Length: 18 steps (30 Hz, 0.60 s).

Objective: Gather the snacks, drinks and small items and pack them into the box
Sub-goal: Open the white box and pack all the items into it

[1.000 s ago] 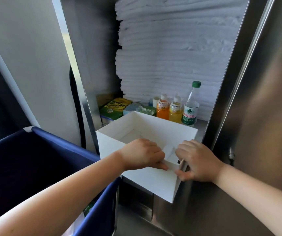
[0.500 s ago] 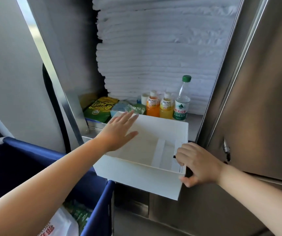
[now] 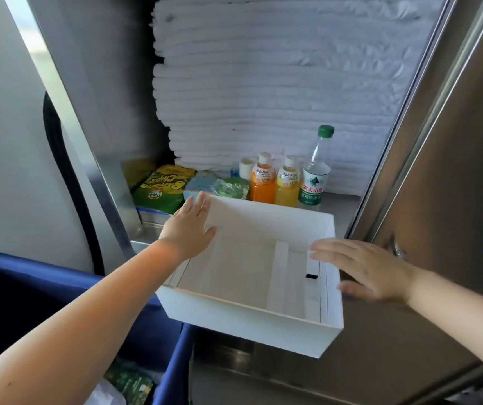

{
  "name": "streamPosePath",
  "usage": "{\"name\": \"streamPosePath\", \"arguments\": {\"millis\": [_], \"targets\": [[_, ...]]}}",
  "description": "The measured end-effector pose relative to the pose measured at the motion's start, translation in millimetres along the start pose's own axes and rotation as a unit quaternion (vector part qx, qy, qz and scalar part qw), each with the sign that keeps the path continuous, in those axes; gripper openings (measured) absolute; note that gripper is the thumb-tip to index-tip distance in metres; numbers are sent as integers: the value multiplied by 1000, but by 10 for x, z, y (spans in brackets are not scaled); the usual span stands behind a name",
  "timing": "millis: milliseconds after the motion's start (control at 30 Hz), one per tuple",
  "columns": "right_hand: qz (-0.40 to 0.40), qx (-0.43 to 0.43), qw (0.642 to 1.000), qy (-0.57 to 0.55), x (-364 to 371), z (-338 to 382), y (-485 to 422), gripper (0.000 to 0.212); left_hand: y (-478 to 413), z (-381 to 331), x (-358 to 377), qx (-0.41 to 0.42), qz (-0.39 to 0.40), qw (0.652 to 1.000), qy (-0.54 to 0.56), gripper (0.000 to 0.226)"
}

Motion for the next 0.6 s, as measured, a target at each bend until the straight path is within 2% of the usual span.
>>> {"name": "streamPosePath", "arguments": {"millis": [67,133,333,433,600], "targets": [[-39,49,998,-18,-8,-37,-156,62,-34,1,2,-2,-3,1000,10,72],[-56,75,995,16,45,-65,-400,57,-66,-3,6,-3,-2,1000,16,72],[20,105,993,43,429,-180,-1103,70,-86,10,9,2,-1,1000,20,73],[63,74,992,75,582,-286,-1235,71,-111,15,8,3,-1,999,35,72],[65,-12,994,88,685,-435,-1425,72,-135,46,33,1,-17,997,78,71]]}}
Point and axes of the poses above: each hand's wrist, its own y-axis away from the middle knuckle, its own x-axis out of the palm, z = x × y, the point moved 2 cm from there along -y, towards the middle knuckle, and after that the axes turned 12 degrees about -z, right-handed, at the moved point
